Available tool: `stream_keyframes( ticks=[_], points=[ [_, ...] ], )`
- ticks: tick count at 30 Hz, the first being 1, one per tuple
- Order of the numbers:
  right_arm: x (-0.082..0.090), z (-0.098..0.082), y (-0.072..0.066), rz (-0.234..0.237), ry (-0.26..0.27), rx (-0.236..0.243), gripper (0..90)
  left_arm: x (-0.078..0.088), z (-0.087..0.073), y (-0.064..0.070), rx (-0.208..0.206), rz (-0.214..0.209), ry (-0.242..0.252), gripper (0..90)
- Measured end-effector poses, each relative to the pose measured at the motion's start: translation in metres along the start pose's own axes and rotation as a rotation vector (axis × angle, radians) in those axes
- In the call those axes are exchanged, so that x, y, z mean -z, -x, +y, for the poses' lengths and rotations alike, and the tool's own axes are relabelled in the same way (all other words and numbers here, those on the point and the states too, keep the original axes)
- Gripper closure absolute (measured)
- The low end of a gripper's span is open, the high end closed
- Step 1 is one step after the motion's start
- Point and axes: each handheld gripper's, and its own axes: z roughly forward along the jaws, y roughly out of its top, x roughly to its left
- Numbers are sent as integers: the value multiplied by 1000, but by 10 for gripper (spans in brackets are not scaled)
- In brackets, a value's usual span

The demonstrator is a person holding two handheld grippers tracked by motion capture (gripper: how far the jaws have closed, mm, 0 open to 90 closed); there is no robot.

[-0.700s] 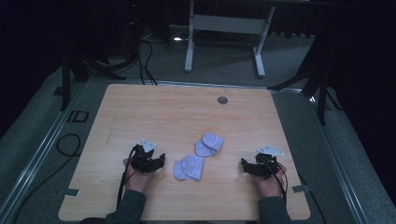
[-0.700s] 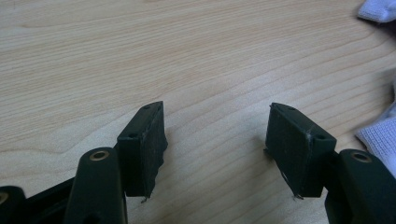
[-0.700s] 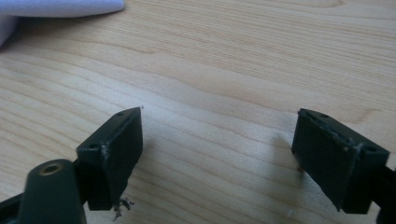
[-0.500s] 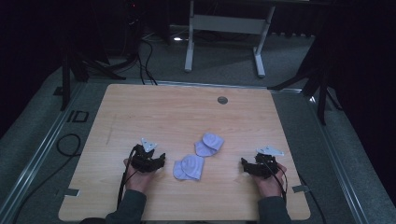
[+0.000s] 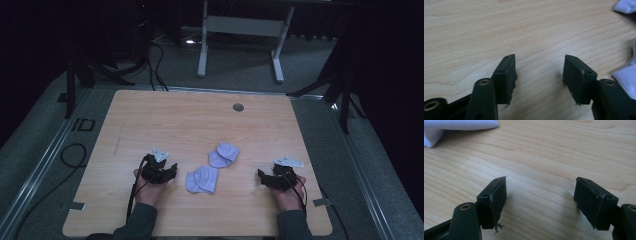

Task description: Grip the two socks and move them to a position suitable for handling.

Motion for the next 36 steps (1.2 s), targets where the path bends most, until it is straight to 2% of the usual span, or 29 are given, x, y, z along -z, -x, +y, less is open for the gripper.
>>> stream_keyframes(
  ticks=[4, 6, 8, 17, 26, 31, 36],
  points=[
    [0, 0, -1, 0, 3, 0, 286, 2, 1, -1, 19, -6, -12, 535],
    [0, 0, -1, 1, 4, 2, 293, 4, 1, -2, 42, -37, -16, 564],
    [0, 0, -1, 1, 3, 1, 295, 4, 1, -2, 42, -42, -18, 587],
    [1, 1, -3, 10, 2, 9, 352, 12, 3, 14, -31, -122, 5, 699],
    [1, 1, -4, 14, 3, 13, 354, 16, 4, 29, -100, -204, 45, 766],
    [1, 1, -5, 17, 2, 18, 368, 14, 3, 38, -147, -237, 28, 841],
    [1, 2, -6, 19, 1, 18, 380, 12, 1, 43, -167, -264, 14, 867]
  ],
)
